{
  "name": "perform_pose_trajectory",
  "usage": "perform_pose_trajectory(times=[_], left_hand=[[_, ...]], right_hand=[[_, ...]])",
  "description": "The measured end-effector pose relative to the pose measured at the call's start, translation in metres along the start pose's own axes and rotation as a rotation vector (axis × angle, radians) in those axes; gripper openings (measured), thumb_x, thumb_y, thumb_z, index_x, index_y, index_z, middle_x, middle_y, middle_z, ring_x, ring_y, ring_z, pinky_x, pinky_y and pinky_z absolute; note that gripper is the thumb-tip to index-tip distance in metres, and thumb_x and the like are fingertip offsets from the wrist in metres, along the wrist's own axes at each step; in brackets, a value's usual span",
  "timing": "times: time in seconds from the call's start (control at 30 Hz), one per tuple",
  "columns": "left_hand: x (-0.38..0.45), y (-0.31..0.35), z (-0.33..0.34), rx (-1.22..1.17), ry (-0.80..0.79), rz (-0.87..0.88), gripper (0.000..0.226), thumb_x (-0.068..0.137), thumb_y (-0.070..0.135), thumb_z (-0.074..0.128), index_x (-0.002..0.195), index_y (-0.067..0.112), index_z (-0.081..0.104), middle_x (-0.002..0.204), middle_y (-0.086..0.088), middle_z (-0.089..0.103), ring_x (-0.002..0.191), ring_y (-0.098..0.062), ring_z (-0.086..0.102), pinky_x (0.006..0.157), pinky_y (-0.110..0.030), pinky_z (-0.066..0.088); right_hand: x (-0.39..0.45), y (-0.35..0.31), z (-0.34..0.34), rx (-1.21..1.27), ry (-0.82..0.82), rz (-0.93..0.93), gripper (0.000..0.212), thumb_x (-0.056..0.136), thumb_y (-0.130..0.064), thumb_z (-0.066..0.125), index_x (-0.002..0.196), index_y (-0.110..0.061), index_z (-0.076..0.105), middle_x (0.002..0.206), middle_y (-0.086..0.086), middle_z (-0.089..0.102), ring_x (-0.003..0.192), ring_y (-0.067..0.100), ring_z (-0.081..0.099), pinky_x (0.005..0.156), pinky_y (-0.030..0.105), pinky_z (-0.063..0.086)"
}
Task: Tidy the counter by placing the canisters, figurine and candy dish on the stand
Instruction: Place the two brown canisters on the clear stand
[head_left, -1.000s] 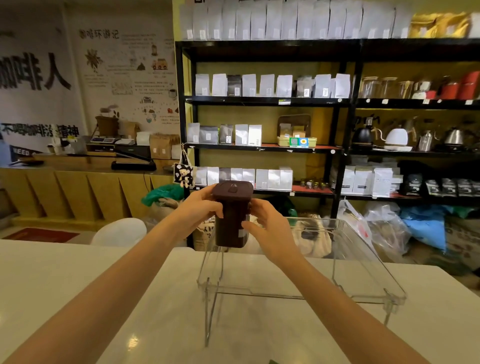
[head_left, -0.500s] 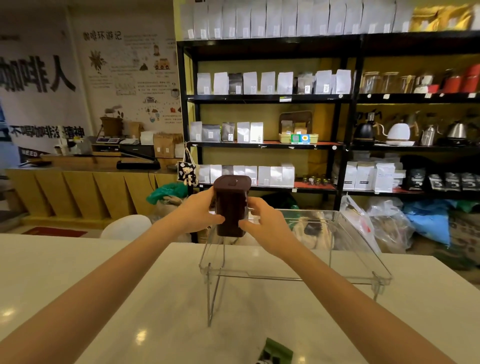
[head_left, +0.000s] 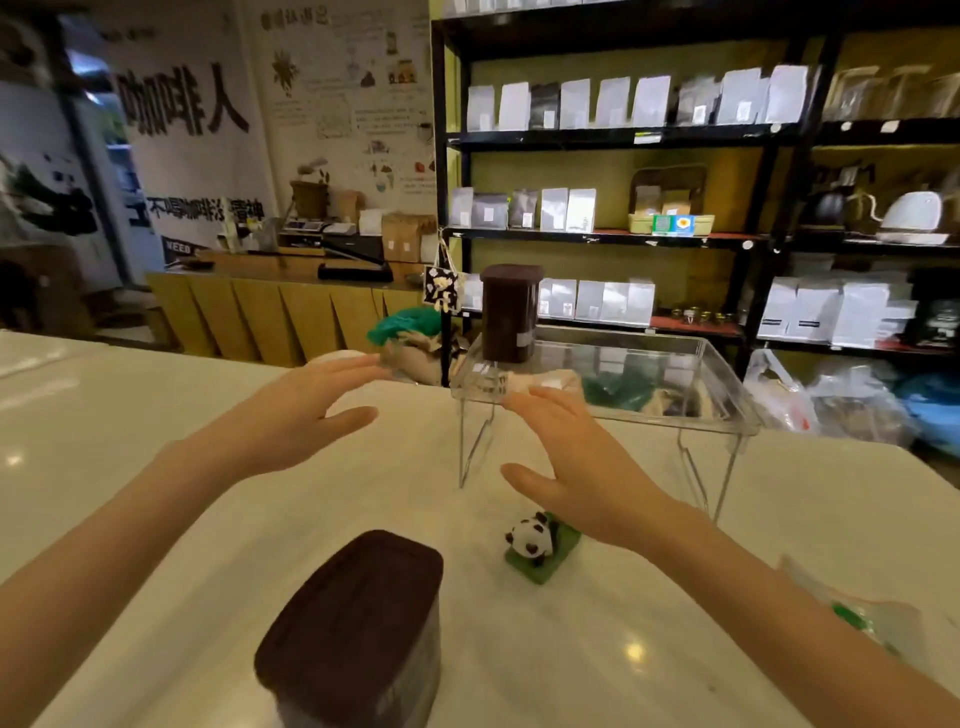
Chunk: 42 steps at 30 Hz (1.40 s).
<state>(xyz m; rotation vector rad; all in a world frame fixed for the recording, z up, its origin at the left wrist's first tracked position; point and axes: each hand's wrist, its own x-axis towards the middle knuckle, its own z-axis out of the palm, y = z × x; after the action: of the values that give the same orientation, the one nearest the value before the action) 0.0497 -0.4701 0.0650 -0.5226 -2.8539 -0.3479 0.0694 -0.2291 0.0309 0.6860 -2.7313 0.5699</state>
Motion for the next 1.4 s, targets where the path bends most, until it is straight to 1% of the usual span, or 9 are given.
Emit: perform_pose_trajectory(times=[0.27, 0.4, 0.53, 0.63, 0.83, 1.0, 1.17, 1.33, 1.4], left_hand=[[-0.105, -0.013, 0.038, -0.174, -0.215, -0.17, 0.074, 0.081, 0.019, 0.065, 0.14, 0.032, 0.023, 0.151, 0.01, 0.028, 0.136, -0.008, 0.028, 0.112, -0.028, 0.024], [-0.143, 0.004, 0.048, -0.459, -0.336, -0.137, 0.082, 0.06, 0.029, 0.063, 0.125, 0.054, 0.021, 0.135, 0.029, 0.035, 0.125, 0.004, 0.038, 0.11, -0.028, 0.03], [-0.164, 0.022, 0.062, -0.691, -0.307, -0.17, 0.081, 0.059, 0.028, 0.076, 0.12, 0.051, 0.027, 0.131, 0.028, 0.041, 0.121, 0.014, 0.042, 0.102, -0.008, 0.034], [-0.17, 0.03, 0.068, -0.788, -0.22, -0.193, 0.08, 0.069, 0.012, 0.077, 0.125, 0.044, 0.03, 0.132, 0.02, 0.047, 0.12, 0.005, 0.049, 0.097, -0.008, 0.042], [-0.167, 0.034, 0.07, -0.723, -0.052, -0.25, 0.07, 0.065, 0.02, 0.078, 0.123, 0.034, 0.042, 0.123, 0.005, 0.061, 0.112, -0.012, 0.059, 0.099, -0.038, 0.049], [-0.151, 0.04, 0.065, -0.628, 0.033, -0.228, 0.067, 0.05, 0.037, 0.08, 0.107, 0.05, 0.049, 0.09, 0.036, 0.067, 0.093, 0.007, 0.064, 0.079, -0.012, 0.052], [-0.128, 0.046, 0.059, -0.616, 0.081, -0.222, 0.073, 0.059, 0.012, 0.083, 0.124, 0.024, 0.052, 0.099, 0.02, 0.065, 0.09, -0.002, 0.067, 0.074, -0.014, 0.054], [-0.102, 0.064, 0.035, -0.593, 0.125, -0.202, 0.076, 0.06, 0.012, 0.082, 0.126, 0.026, 0.049, 0.094, 0.022, 0.06, 0.082, 0.003, 0.06, 0.06, -0.008, 0.052], [-0.046, 0.074, 0.016, -0.552, 0.138, -0.095, 0.075, 0.06, 0.014, 0.082, 0.126, 0.027, 0.049, 0.093, 0.021, 0.06, 0.08, 0.003, 0.06, 0.059, -0.011, 0.053]], right_hand=[[-0.051, -0.021, 0.043, 0.19, -0.269, -0.04, 0.071, 0.083, -0.033, 0.059, 0.141, -0.029, 0.018, 0.152, -0.005, 0.024, 0.138, 0.011, 0.022, 0.11, 0.025, 0.022], [-0.069, -0.034, 0.054, 0.377, -0.385, -0.018, 0.082, 0.075, -0.032, 0.068, 0.141, -0.026, 0.019, 0.15, -0.002, 0.03, 0.134, 0.014, 0.031, 0.107, 0.028, 0.028], [-0.083, -0.045, 0.062, 0.556, -0.443, 0.02, 0.098, 0.066, -0.032, 0.077, 0.141, -0.029, 0.014, 0.147, -0.002, 0.034, 0.127, 0.012, 0.037, 0.103, 0.029, 0.034], [-0.089, -0.053, 0.068, 0.668, -0.384, 0.049, 0.102, 0.064, -0.032, 0.08, 0.141, -0.03, 0.013, 0.146, -0.003, 0.035, 0.118, 0.008, 0.039, 0.096, 0.024, 0.035], [-0.093, -0.06, 0.074, 0.786, -0.251, 0.072, 0.09, 0.066, -0.036, 0.077, 0.138, -0.024, 0.024, 0.141, -0.002, 0.041, 0.113, 0.006, 0.04, 0.082, 0.013, 0.036], [-0.084, -0.056, 0.074, 0.788, -0.16, 0.138, 0.088, 0.061, -0.041, 0.079, 0.134, -0.023, 0.032, 0.134, -0.003, 0.049, 0.108, 0.008, 0.045, 0.076, 0.012, 0.039], [-0.074, -0.043, 0.062, 0.737, -0.093, 0.161, 0.09, 0.058, -0.046, 0.079, 0.133, -0.025, 0.035, 0.131, -0.004, 0.052, 0.115, 0.012, 0.049, 0.086, 0.018, 0.043], [-0.058, -0.038, 0.027, 0.685, -0.102, 0.157, 0.092, 0.061, -0.046, 0.077, 0.137, -0.026, 0.029, 0.138, -0.002, 0.047, 0.12, 0.016, 0.047, 0.094, 0.029, 0.043], [-0.029, -0.009, 0.0, 0.67, 0.046, 0.163, 0.088, 0.062, -0.045, 0.076, 0.136, -0.026, 0.031, 0.136, -0.003, 0.049, 0.116, 0.014, 0.048, 0.091, 0.026, 0.043]])
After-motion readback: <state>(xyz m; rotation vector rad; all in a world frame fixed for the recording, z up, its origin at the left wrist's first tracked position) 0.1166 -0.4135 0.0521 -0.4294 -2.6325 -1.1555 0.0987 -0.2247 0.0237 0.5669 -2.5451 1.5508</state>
